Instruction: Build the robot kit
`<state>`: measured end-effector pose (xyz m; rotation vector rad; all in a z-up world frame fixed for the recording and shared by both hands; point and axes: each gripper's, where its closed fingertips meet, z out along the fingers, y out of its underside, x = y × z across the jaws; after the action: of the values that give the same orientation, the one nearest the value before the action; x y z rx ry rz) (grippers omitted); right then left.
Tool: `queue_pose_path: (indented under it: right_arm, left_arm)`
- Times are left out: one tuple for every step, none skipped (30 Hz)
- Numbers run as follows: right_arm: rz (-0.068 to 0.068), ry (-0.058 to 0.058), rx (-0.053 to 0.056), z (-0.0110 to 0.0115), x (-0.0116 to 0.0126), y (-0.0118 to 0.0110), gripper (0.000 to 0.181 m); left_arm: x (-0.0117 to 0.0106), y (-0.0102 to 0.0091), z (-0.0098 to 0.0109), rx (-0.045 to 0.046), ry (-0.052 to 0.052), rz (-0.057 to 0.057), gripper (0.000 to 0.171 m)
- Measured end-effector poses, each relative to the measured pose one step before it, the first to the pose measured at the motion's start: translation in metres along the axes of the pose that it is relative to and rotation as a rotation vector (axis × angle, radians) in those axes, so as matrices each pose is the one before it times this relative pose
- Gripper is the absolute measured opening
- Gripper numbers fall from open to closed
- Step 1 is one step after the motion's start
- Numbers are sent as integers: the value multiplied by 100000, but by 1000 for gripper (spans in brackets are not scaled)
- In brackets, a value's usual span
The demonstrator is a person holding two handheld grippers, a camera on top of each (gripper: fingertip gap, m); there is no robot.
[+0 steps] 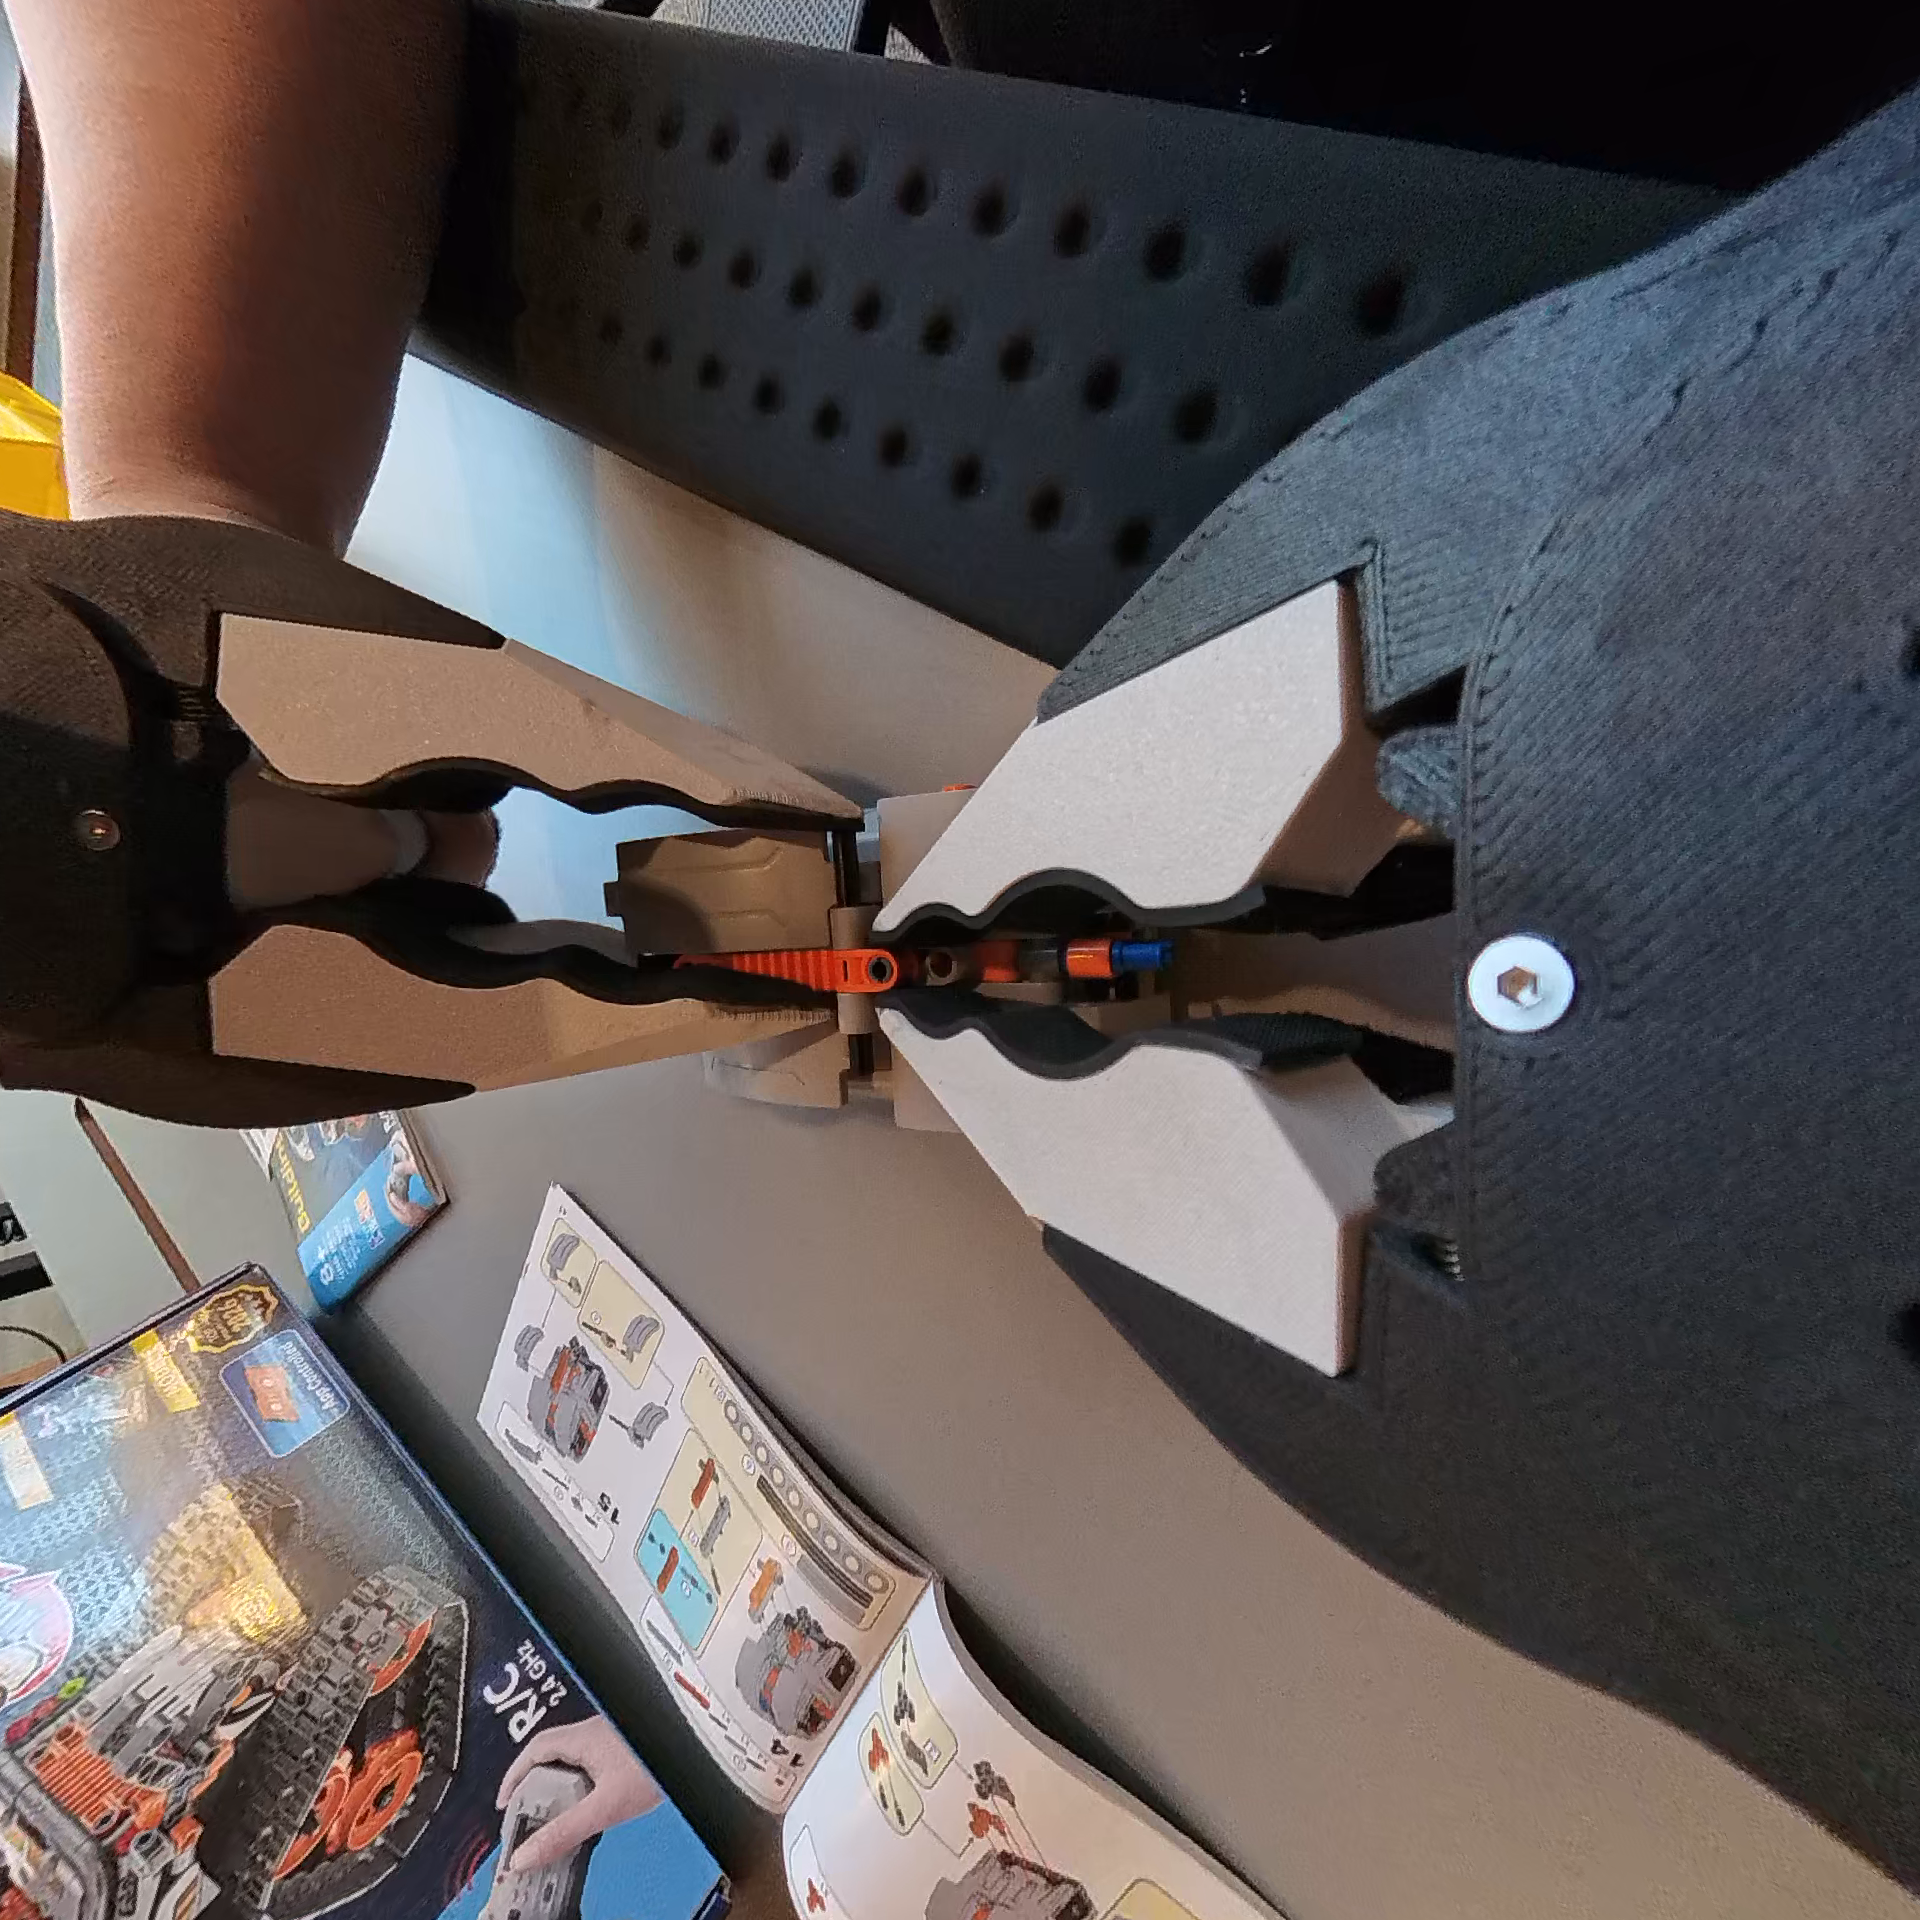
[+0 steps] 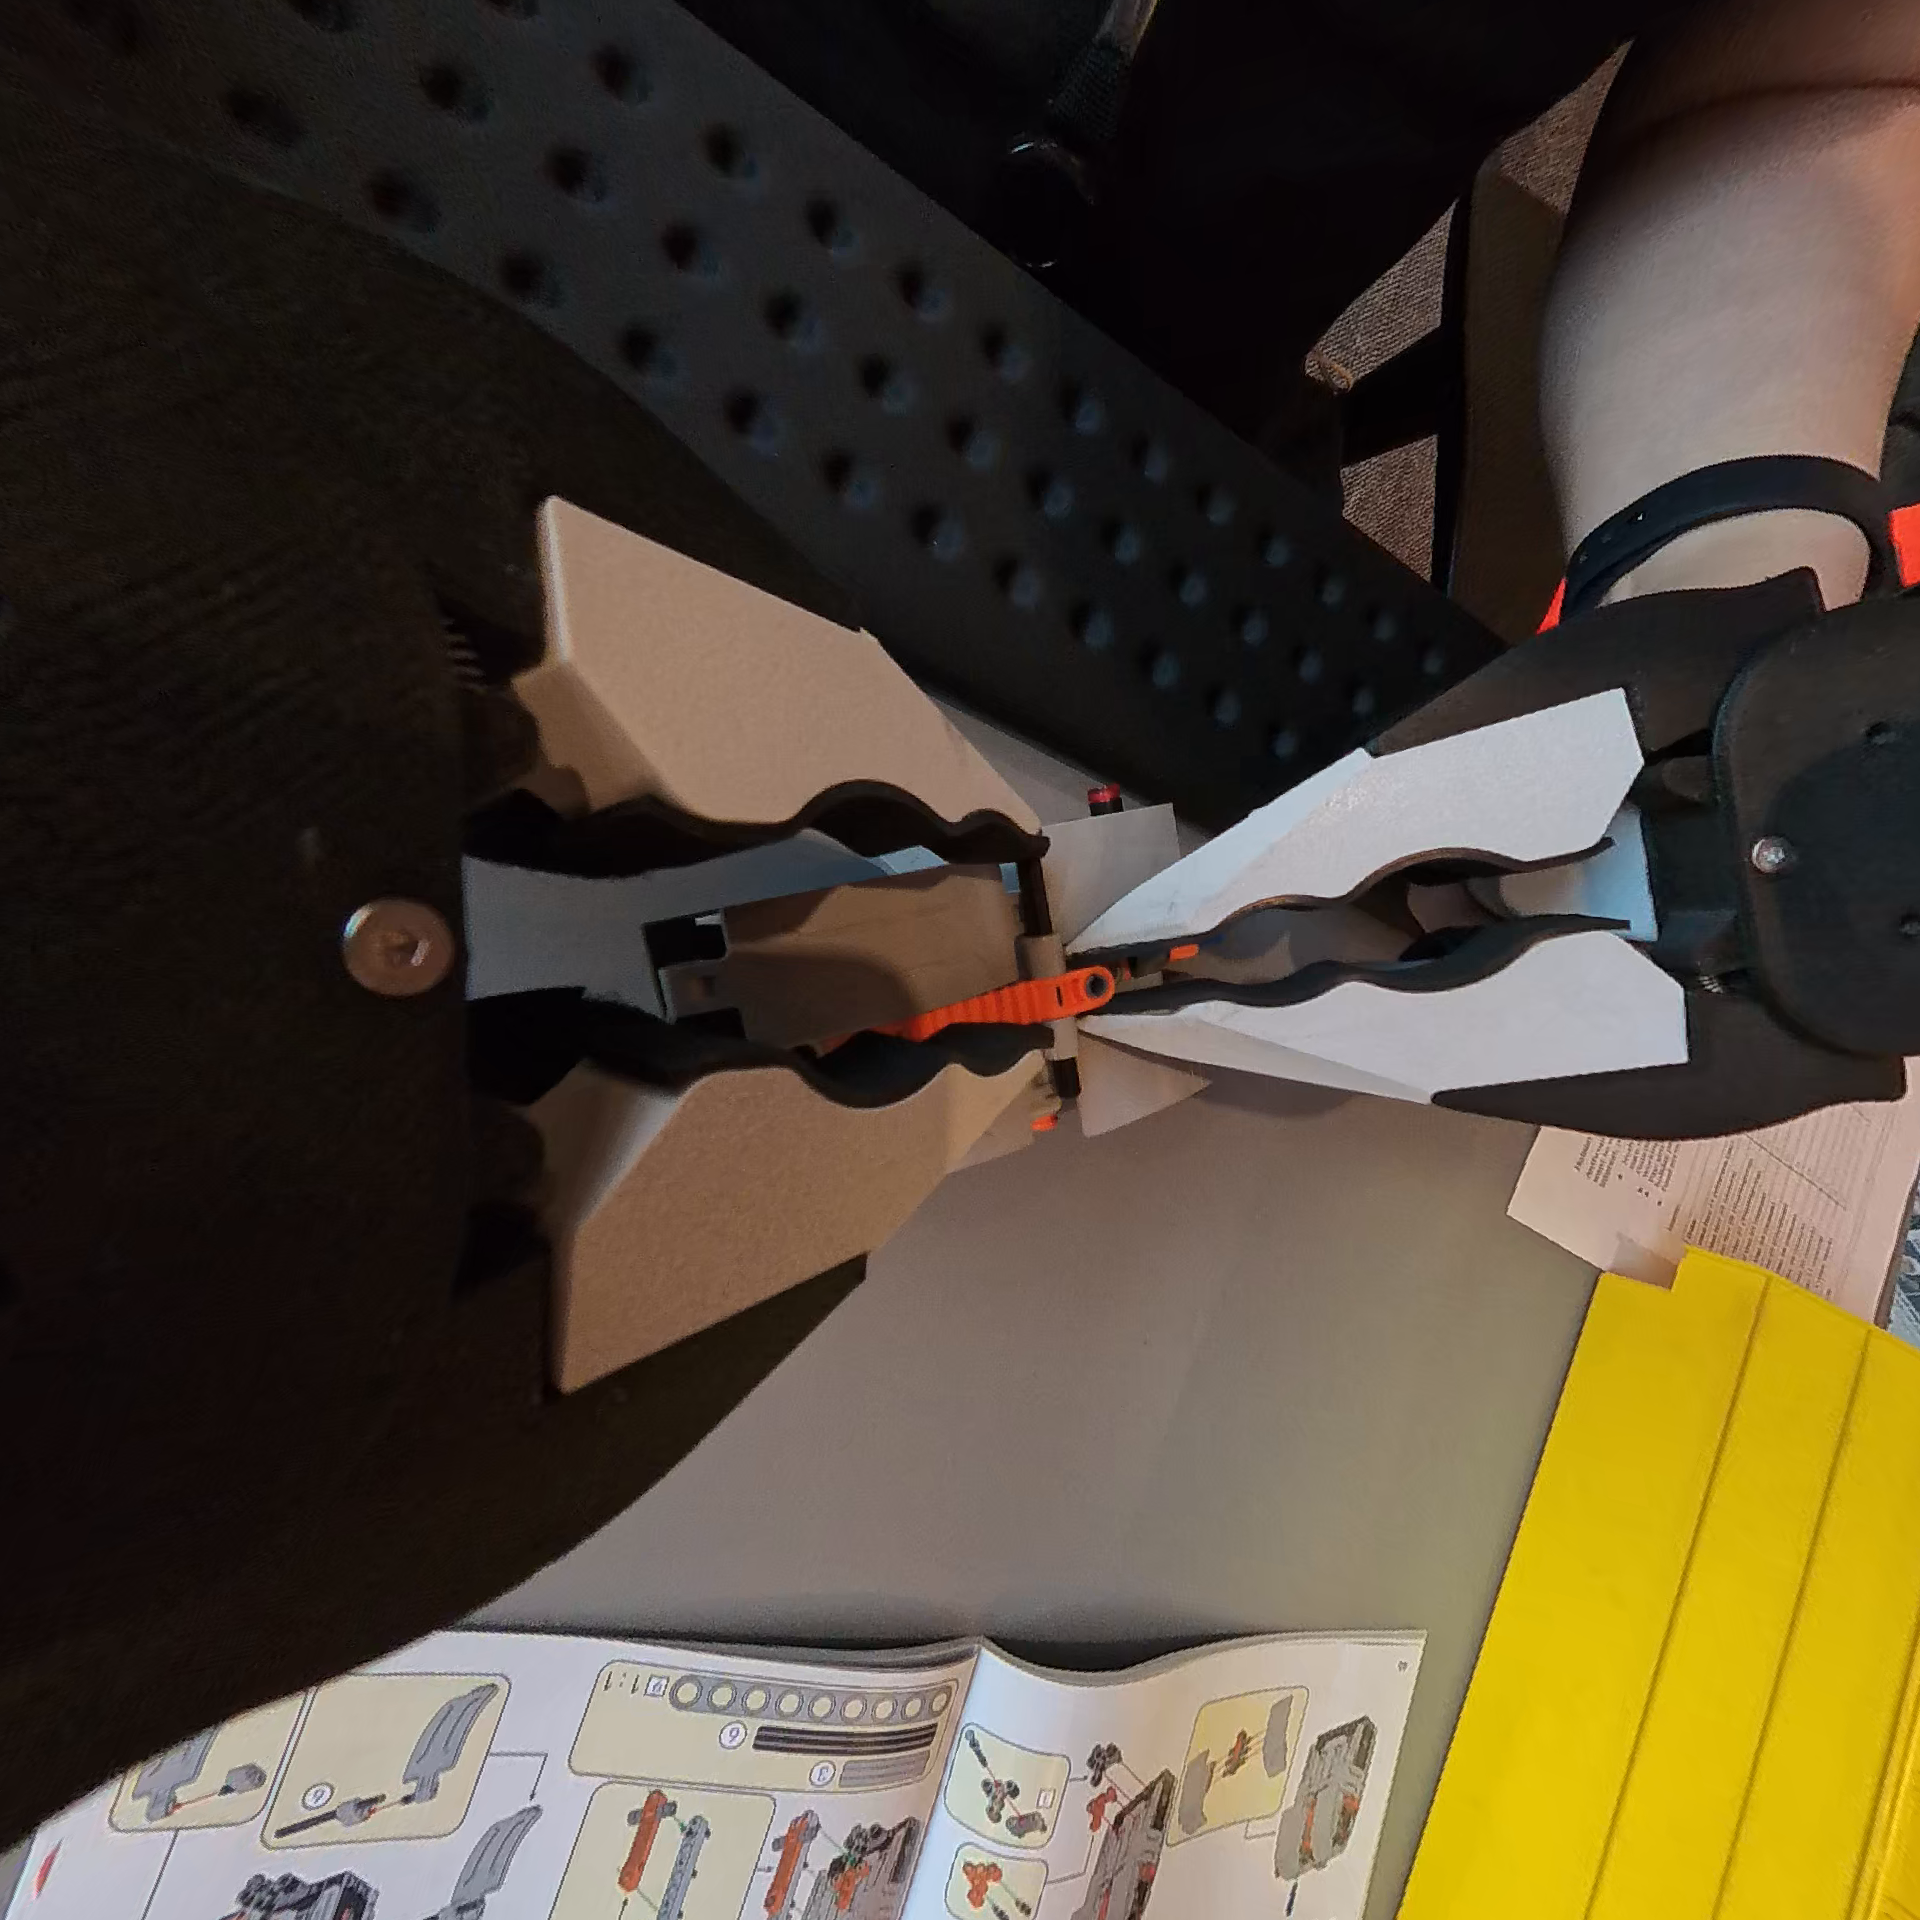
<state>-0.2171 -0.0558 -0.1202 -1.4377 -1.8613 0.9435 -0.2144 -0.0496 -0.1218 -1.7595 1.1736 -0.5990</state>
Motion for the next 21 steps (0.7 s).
queue_pose_path:
  right_arm:
    - [5,53,236,4,-1,0,30]
    - [100,37,204,0,0,6,30]
    - [249,-39,173,-2,-8,-2,30]
    - [84,77,254,9,19,-5,30]
    - [258,-31,199,0,-8,-6,30]
    - [-150,125,-11,8,8,7,30]
    - [-303,329,95,10,13,6,30]
    - [248,3,176,0,-12,-4,30]
    - [12,77,79,3,7,3,30]
    - [-30,23,62,2,3,5,30]
    - [15,-44,-104,3,-2,-4,30]
    - [-251,162,27,13,11,0,30]
    - [524,-247,130,-11,-5,-2,30]
    - [-65,28,196,7,13,1,30]
    - [235,-132,112,0,-8,3,30]
    - [-40,-77,-117,-2,4,12,30]
    - [-518,267,-68,7,6,-1,29]
    - [-128,80,-27,2,1,1,29]
    - [178,-130,96,-1,-4,5,29]
    - [-48,38,52,7,18,3,29]
    - [-3,-11,-8,-1,-1,1,29]
  left_arm:
    - [9,-4,-1,144,-51,-17,6]
    - [-4,2,-1,196,-140,-68,6]
    - [2,5,5,120,-166,49,6]
    - [-1,-1,-5,0,-167,120,6]
    - [-2,-1,2,-16,-72,74,6]
    - [2,9,-8,49,-62,53,6]
    - [-11,1,3,87,-54,-4,6]
    - [8,-7,0,60,-3,5,6]
    - [1,11,-6,26,-17,25,5]
    - [-7,-3,0,43,32,-28,5]
    - [2,5,5,50,64,-74,5]
    - [6,-1,-5,39,50,-54,6]
    - [-2,-3,-2,31,-39,75,6]
    - [-5,7,2,22,-76,56,6]
    - [4,-1,-3,15,-14,38,6]
    - [-5,0,6,-30,-26,75,6]
    - [0,6,-3,-43,7,20,6]
    - [3,1,-1,-8,24,7,5]
    - [2,3,-5,-9,-15,70,5]
    - [1,0,2,-20,-50,80,5]
    - [-5,3,-2,-24,-20,36,5]
